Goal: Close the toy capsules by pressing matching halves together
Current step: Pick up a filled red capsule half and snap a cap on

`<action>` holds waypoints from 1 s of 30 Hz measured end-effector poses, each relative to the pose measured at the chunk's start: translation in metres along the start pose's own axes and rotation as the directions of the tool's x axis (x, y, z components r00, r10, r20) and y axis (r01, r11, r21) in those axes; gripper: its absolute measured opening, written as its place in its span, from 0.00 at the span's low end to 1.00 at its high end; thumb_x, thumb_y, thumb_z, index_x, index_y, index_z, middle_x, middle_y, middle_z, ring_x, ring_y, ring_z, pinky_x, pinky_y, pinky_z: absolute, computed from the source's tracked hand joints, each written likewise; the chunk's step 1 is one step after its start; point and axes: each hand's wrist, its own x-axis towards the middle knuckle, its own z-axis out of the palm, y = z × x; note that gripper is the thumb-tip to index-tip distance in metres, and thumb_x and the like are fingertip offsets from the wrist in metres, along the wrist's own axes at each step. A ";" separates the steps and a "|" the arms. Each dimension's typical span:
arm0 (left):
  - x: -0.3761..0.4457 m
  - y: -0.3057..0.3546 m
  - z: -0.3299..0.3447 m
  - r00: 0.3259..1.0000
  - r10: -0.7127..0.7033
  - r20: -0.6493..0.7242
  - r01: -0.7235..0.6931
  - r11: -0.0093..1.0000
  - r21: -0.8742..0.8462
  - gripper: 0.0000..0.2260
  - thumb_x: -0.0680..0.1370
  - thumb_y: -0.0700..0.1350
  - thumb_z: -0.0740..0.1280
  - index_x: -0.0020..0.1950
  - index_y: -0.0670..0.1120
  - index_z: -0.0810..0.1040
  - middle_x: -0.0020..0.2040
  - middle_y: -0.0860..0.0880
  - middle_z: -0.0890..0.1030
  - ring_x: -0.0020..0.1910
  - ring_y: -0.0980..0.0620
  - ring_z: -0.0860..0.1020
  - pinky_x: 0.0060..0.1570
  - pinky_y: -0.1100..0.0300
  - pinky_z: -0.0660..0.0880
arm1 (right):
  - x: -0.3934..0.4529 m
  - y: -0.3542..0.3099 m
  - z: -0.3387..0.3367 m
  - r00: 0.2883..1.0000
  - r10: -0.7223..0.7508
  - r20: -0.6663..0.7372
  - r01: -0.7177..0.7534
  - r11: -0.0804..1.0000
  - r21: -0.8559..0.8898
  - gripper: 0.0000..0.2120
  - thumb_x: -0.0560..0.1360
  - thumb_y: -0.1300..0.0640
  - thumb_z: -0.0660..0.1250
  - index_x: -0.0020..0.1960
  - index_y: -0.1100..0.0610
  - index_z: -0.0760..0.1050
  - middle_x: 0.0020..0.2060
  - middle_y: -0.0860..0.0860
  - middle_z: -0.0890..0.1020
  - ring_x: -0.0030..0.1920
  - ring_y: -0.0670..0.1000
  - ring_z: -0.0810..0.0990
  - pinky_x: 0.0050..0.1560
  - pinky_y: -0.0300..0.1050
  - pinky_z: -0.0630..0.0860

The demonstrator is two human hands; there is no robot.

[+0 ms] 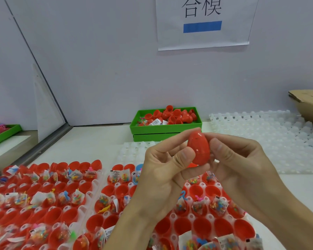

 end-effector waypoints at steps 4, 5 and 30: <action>-0.001 -0.002 -0.002 0.998 -0.052 0.047 0.056 0.995 -0.084 0.16 0.71 0.46 0.74 0.58 0.45 0.84 0.53 0.43 0.85 0.49 0.50 0.85 0.43 0.62 0.82 | 0.001 0.001 0.003 0.999 -0.021 -0.041 0.019 0.999 -0.046 0.20 0.59 0.43 0.81 0.46 0.53 0.86 0.44 0.54 0.86 0.44 0.53 0.85 0.44 0.43 0.82; -0.001 -0.002 -0.003 0.997 -0.057 0.046 0.060 0.994 -0.089 0.16 0.71 0.45 0.74 0.58 0.45 0.84 0.53 0.43 0.85 0.49 0.50 0.85 0.43 0.62 0.82 | 0.001 0.001 0.002 0.998 -0.022 -0.053 0.019 0.998 -0.065 0.21 0.59 0.42 0.81 0.46 0.53 0.86 0.44 0.54 0.86 0.44 0.53 0.85 0.44 0.44 0.82; 0.008 -0.018 -0.022 0.980 0.033 -0.194 0.047 0.917 0.397 0.12 0.73 0.40 0.74 0.54 0.50 0.81 0.50 0.45 0.85 0.52 0.45 0.84 0.51 0.53 0.81 | 0.001 0.023 -0.013 0.983 -0.118 -0.144 -0.005 0.757 -0.653 0.22 0.70 0.67 0.75 0.58 0.46 0.79 0.48 0.46 0.82 0.50 0.48 0.82 0.43 0.47 0.81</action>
